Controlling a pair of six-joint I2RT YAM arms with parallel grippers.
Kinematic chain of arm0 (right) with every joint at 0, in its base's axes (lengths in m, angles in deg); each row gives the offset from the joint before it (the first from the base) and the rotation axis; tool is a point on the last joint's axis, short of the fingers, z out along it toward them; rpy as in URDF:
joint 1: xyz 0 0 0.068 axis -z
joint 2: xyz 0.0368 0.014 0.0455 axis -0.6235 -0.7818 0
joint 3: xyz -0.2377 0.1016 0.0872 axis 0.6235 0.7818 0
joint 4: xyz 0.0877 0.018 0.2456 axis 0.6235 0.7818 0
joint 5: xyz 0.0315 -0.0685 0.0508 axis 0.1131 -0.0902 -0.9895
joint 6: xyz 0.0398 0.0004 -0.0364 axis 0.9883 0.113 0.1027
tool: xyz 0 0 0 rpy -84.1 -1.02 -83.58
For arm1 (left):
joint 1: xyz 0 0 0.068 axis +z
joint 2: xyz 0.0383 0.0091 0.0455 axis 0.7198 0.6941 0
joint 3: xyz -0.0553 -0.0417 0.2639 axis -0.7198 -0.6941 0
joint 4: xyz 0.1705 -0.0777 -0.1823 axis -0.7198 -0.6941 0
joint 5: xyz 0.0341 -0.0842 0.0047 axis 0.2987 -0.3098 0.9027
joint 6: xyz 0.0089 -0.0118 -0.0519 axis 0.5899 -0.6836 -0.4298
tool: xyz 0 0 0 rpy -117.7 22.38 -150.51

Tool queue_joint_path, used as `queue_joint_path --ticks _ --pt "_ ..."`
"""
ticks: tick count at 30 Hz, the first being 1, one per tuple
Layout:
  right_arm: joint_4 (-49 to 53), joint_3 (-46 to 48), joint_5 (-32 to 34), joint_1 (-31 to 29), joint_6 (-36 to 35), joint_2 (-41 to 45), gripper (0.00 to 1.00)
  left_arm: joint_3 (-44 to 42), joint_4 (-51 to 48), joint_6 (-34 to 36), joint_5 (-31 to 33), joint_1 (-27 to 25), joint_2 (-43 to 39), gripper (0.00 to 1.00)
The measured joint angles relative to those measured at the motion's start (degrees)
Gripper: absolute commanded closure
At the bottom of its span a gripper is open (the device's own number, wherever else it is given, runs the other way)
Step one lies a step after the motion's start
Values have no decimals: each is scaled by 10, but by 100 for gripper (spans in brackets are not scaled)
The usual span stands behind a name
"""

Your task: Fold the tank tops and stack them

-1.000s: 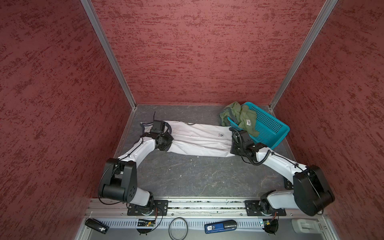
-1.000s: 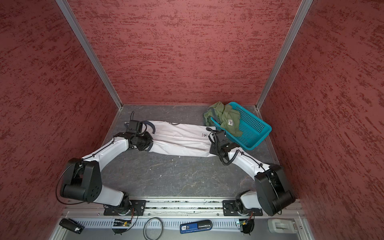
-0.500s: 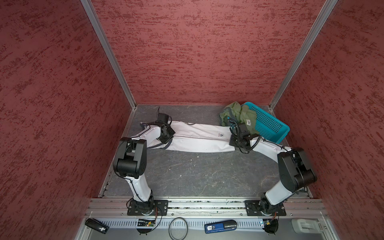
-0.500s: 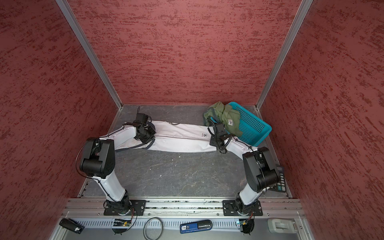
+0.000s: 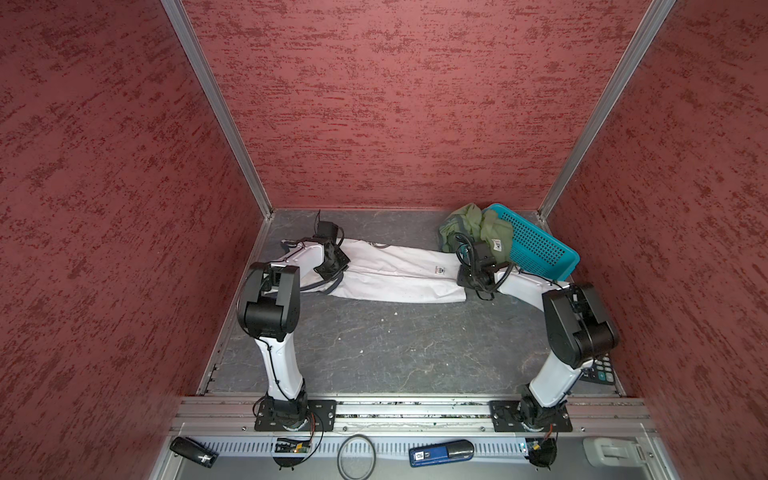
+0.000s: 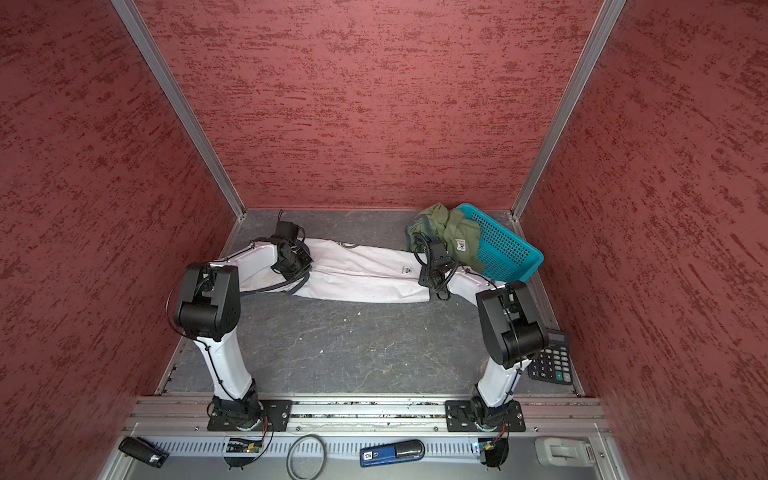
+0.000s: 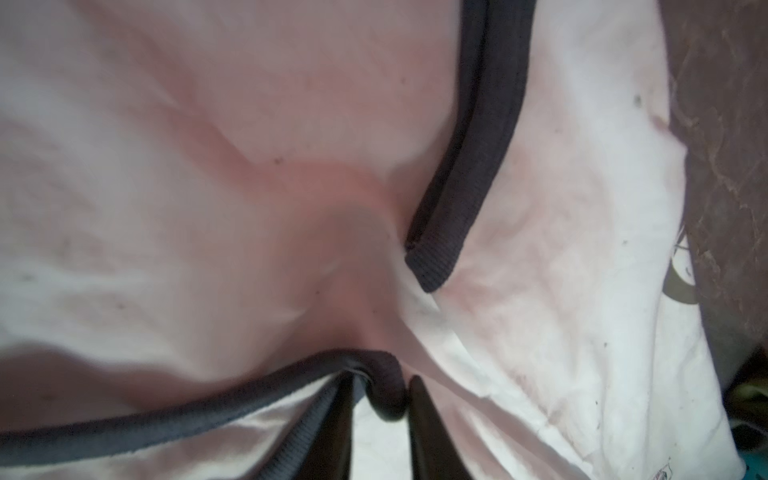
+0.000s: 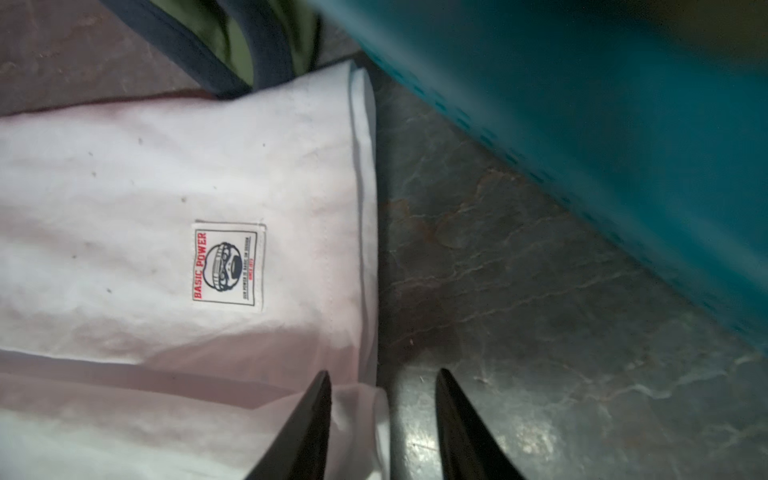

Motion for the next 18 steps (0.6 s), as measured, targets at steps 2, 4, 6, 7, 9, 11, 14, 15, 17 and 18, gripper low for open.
queue_joint_path --ticks 2,4,6,7,9,11,14,15,17,18 --pt "8 1 0 0 -3 13 48 2 -3 9 2 1 -5 57" --pt "14 7 0 -3 -6 37 45 -2 -8 18 7 2 -20 53" --pt "19 19 0 -8 -8 70 44 -10 -15 26 13 0 -44 50" --pt "20 26 0 -11 -8 87 44 -15 -17 30 18 -2 -59 49" --pt "21 39 -1 -21 -8 112 43 -23 -18 33 20 -8 -84 49" --pt "20 50 -7 -35 -7 123 43 -31 -15 36 18 -17 -101 51" --pt "18 55 -22 -60 -7 116 43 -36 -7 40 14 -38 -99 55" --pt "14 54 -29 -67 -7 107 43 -36 -5 41 11 -47 -92 57" --pt "10 52 -39 -76 -5 87 43 -33 1 43 2 -60 -72 60" --pt "8 50 -44 -80 -4 75 43 -29 5 44 -1 -66 -57 61"
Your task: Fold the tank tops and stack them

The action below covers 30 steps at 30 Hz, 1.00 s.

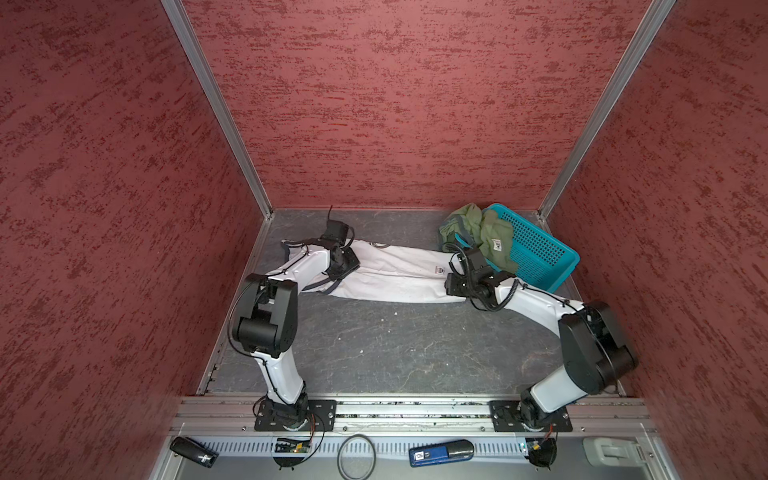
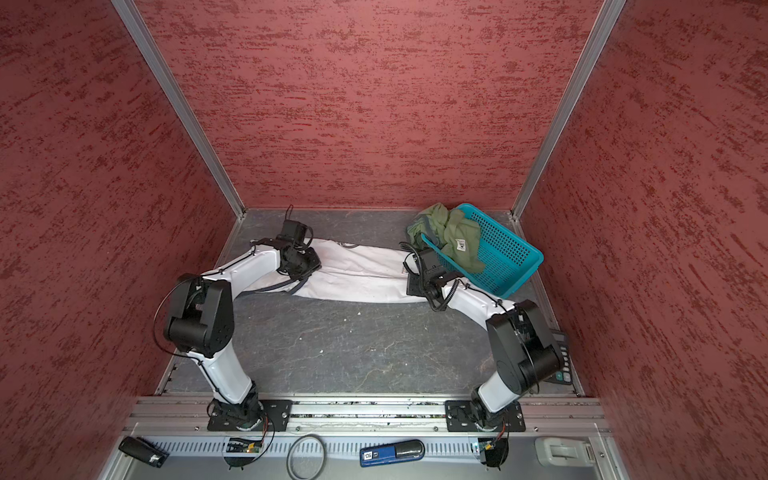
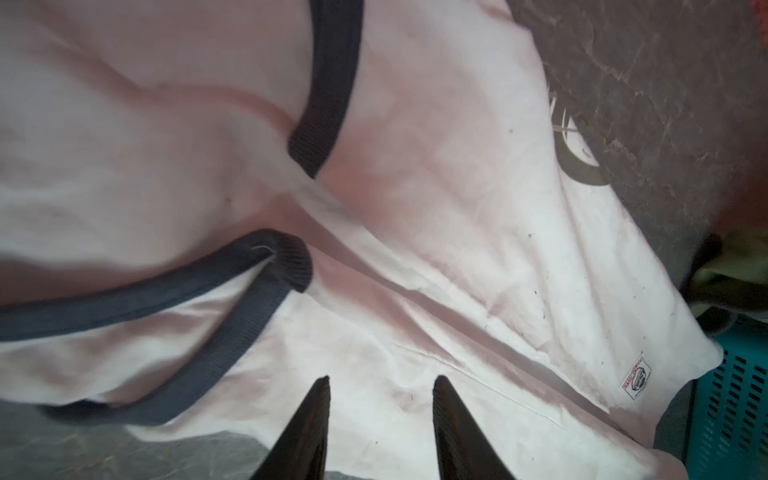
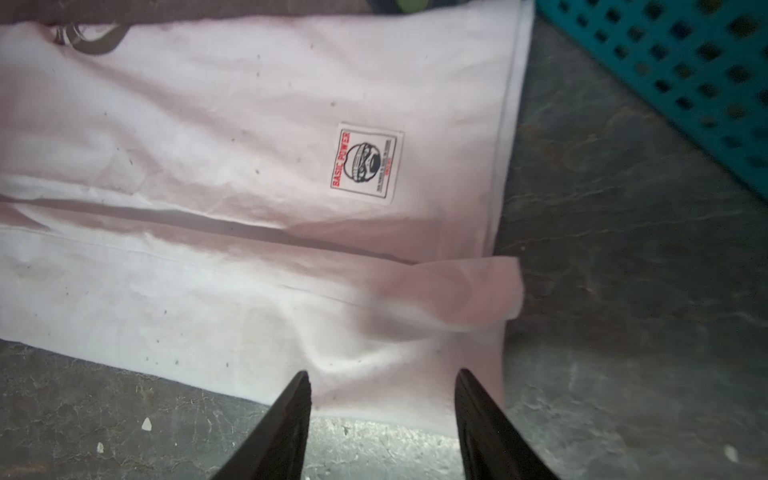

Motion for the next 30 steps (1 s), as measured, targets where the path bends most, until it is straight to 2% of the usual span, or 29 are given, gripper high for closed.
queue_joint_path --ticks 7,15,19,23,30 --pt "-2 -56 2 3 -2 -97 47 41 17 13 -2 -3 88 63" --pt "-12 -84 33 9 -4 -137 46 29 51 23 -3 11 92 62" --pt "-38 -55 36 8 -3 -124 46 -16 96 24 -9 12 69 61" --pt "-56 9 40 8 -1 -74 45 -95 144 18 -18 8 19 60" --pt "-22 82 38 10 7 7 44 -231 167 -22 -15 -54 -92 58"
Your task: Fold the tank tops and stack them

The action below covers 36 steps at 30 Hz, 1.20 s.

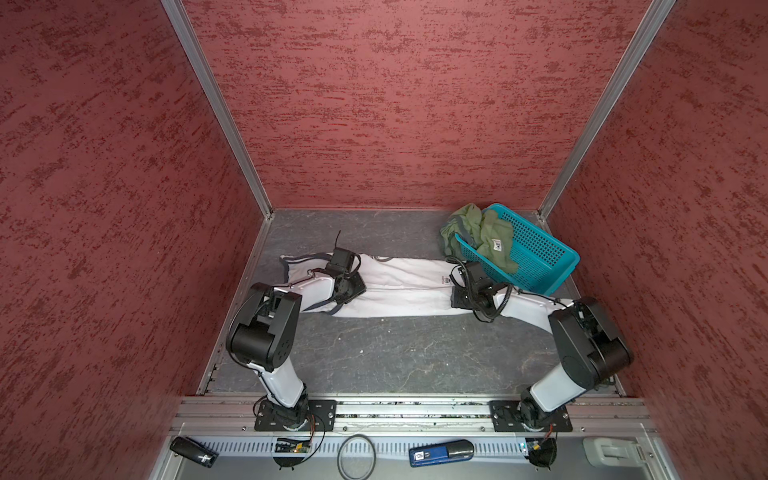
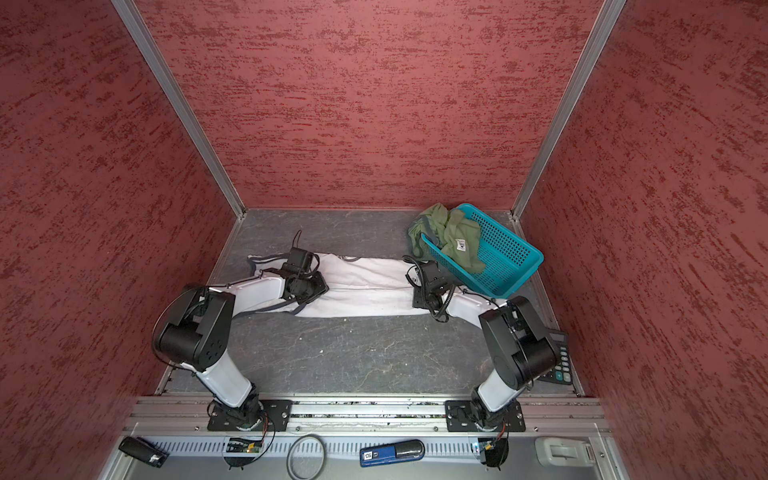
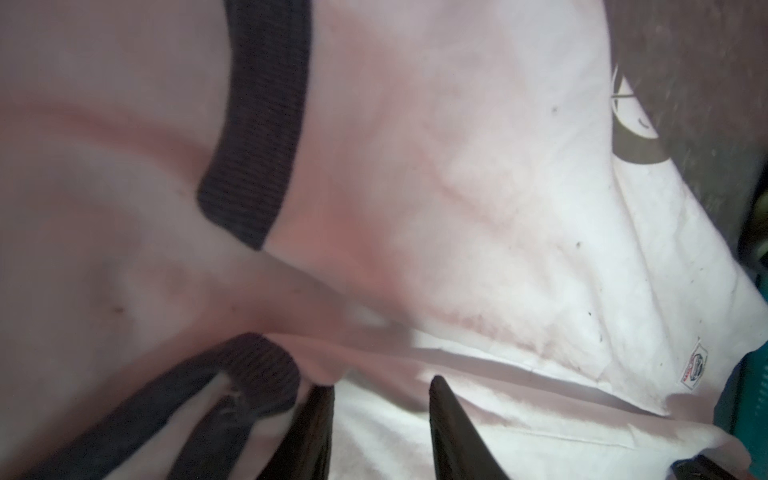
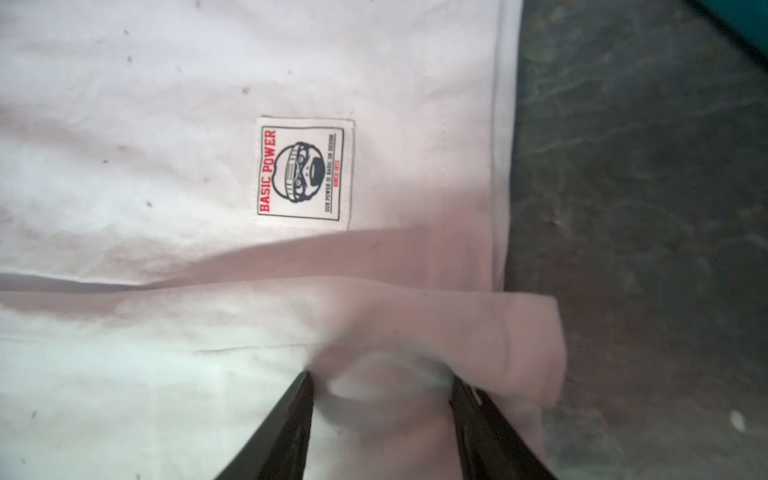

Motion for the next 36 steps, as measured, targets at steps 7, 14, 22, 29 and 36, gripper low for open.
queue_joint_path --ticks 7,14,22,29,36 --pt "57 -17 -15 2 6 44 44 -13 -66 -20 12 -23 -43 57" --pt "38 -86 -50 2 12 9 45 39 -73 -20 16 -22 -20 60" --pt "40 -93 -47 5 16 -61 46 51 -49 -20 13 -17 33 62" --pt "40 -90 -19 33 16 -67 47 73 -34 -17 -1 -8 55 62" --pt "46 -89 -5 46 6 -54 46 80 -80 7 -10 6 26 47"
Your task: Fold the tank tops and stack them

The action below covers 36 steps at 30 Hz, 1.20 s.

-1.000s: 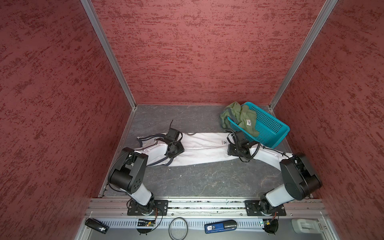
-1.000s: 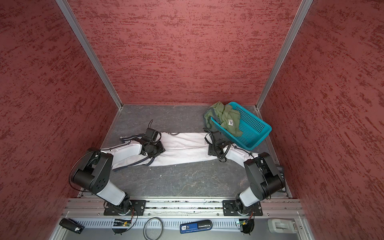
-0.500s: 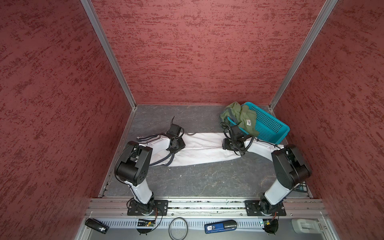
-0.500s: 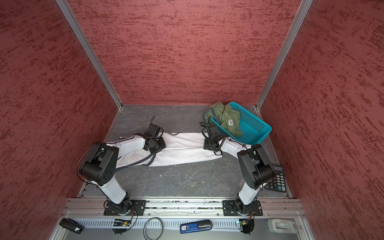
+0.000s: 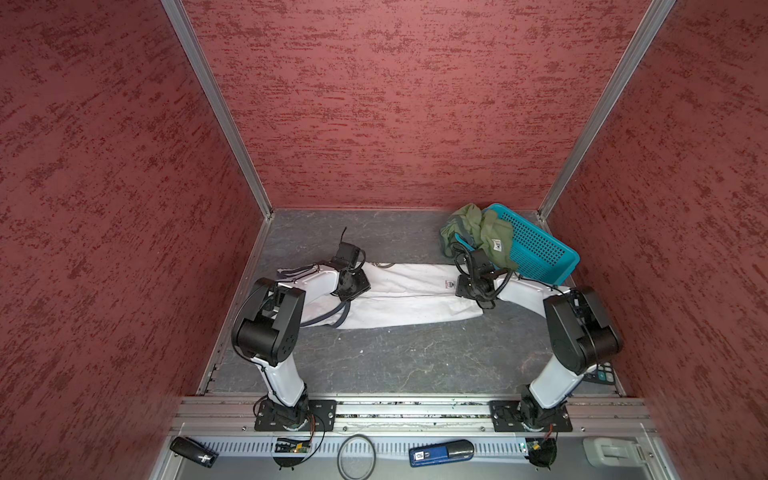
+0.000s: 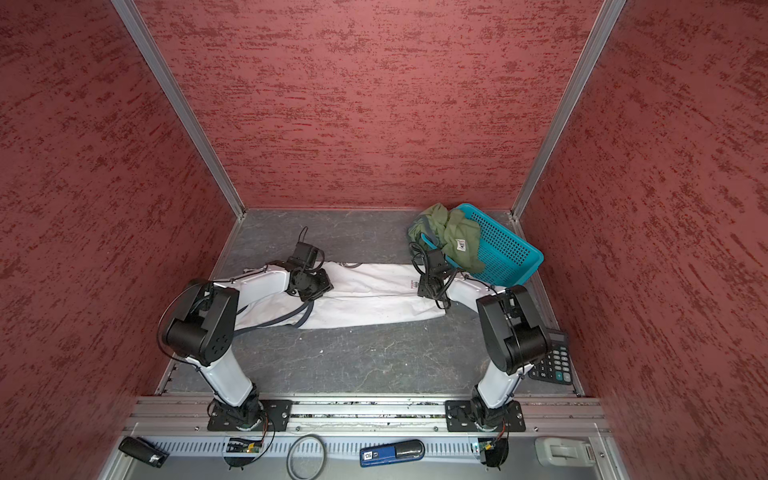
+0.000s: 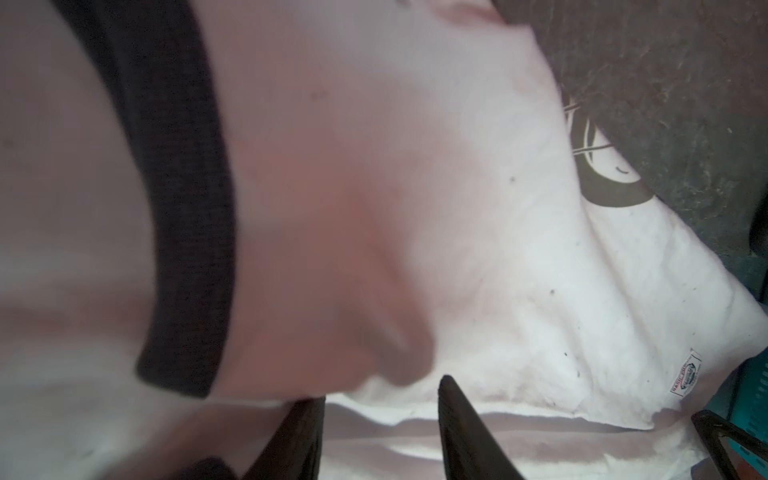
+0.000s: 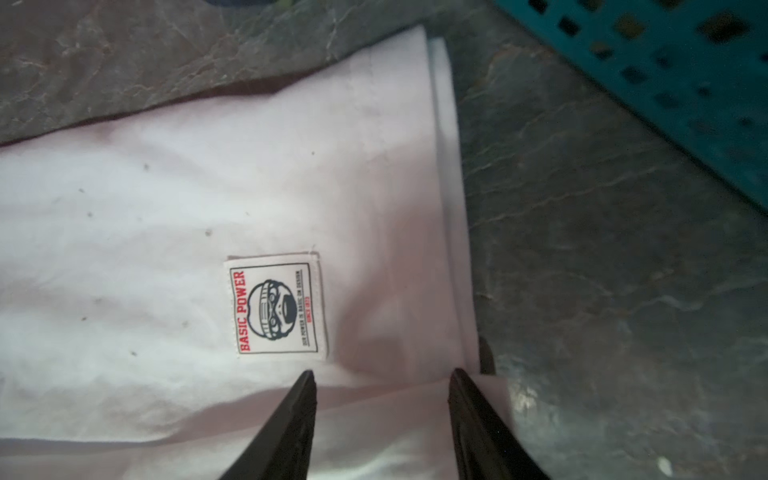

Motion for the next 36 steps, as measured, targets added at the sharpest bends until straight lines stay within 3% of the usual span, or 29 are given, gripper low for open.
queue_joint_path --ticks 6,12,17,22,26,32,36 --pt "10 7 -10 -8 -14 101 42 -51 -39 -2 2 38 -185 40" --pt "5 57 -43 -21 -17 184 40 -199 -96 -31 17 179 -373 36" --pt "7 88 -60 -24 -17 191 39 -288 -132 -64 19 303 -459 35" --pt "7 89 -65 -24 -19 191 38 -346 -117 -104 20 372 -461 36" --pt "7 89 -69 -24 -22 194 37 -350 -69 -121 22 407 -409 40" --pt "9 89 -70 -24 -28 196 37 -295 -7 -118 26 427 -292 64" --pt "9 89 -70 -24 -27 196 37 -277 2 -114 29 428 -265 78"
